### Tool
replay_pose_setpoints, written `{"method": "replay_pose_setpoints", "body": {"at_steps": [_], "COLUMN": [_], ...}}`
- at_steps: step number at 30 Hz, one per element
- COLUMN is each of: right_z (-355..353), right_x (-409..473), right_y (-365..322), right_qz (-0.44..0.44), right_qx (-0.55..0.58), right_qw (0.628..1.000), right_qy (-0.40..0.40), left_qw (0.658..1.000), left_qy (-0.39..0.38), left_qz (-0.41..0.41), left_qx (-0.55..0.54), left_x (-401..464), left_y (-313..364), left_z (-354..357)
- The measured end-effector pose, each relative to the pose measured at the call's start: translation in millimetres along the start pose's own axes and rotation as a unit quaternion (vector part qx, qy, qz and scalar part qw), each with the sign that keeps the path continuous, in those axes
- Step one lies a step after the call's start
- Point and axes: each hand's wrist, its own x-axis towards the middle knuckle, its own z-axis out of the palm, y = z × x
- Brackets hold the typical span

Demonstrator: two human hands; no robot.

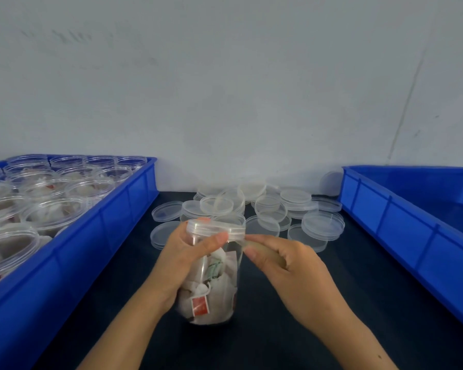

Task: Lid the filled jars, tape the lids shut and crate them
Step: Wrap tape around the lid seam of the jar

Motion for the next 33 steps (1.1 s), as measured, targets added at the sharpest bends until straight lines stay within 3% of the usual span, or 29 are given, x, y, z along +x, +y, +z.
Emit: {"method": "replay_pose_setpoints", "body": {"at_steps": [8, 33], "right_z": [-7.8, -5.3], "right_x": [-4.9, 8.7], "right_y": [-2.4, 8.7], "right_qz": [-0.023, -0.084], "right_qx": [-0.108, -0.206], "right_qw": [0.994, 0.975], "right_qy": [-0.005, 0.019], "left_qw": [0.998, 0.989], "left_qy": [-0.054, -0.108], "left_qz": [-0.021, -0.024], "left_qx": [-0.028, -0.093], "left_x": [1.0, 3.9], "left_y": [-3.7, -11.3], "left_z": [-6.8, -10.0]}}
